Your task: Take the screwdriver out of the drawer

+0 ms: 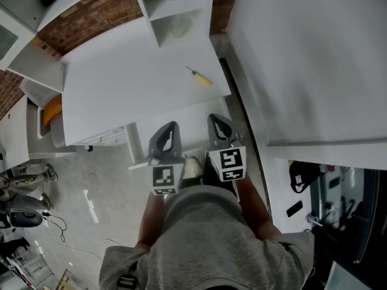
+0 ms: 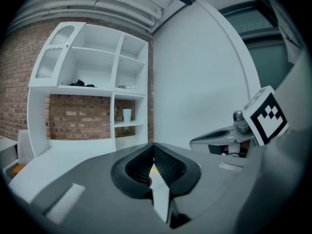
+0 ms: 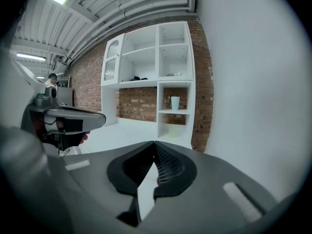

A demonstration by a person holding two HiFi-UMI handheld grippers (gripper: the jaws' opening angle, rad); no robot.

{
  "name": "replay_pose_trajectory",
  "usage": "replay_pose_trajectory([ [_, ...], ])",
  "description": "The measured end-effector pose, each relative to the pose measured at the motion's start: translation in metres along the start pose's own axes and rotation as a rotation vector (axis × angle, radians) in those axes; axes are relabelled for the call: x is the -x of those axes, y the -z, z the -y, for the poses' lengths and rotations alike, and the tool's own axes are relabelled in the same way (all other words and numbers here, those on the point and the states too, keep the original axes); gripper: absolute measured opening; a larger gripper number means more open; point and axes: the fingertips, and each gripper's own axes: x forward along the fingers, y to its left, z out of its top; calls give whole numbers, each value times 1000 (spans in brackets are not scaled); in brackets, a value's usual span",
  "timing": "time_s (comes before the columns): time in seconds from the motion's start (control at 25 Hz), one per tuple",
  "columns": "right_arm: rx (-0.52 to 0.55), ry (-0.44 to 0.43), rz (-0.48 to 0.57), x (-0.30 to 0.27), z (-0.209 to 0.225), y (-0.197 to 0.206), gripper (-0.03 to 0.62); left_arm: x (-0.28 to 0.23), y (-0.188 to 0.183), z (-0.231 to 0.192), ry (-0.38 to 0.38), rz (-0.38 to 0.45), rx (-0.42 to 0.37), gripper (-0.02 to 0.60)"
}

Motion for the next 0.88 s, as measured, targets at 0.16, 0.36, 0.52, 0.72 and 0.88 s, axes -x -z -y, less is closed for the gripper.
replay_pose_trajectory([
  [0.16,6,9,5,10,-2,1,3,6,3,4,2,-7,3,12],
  [0.36,6,13,1,13,-3,4,3,8,5,7,11,-7,0,12],
  [0.52,10,15,-8,11,-4,8,3,8,7,6,12,-12,-5,12],
  [0.72,18,4,-14,8,-7,10,3,8,6,2,7,-6,-6,12],
  [0.88,20,-2,-15,7,-9,9,3,9,7,2,4,-9,-3,12],
])
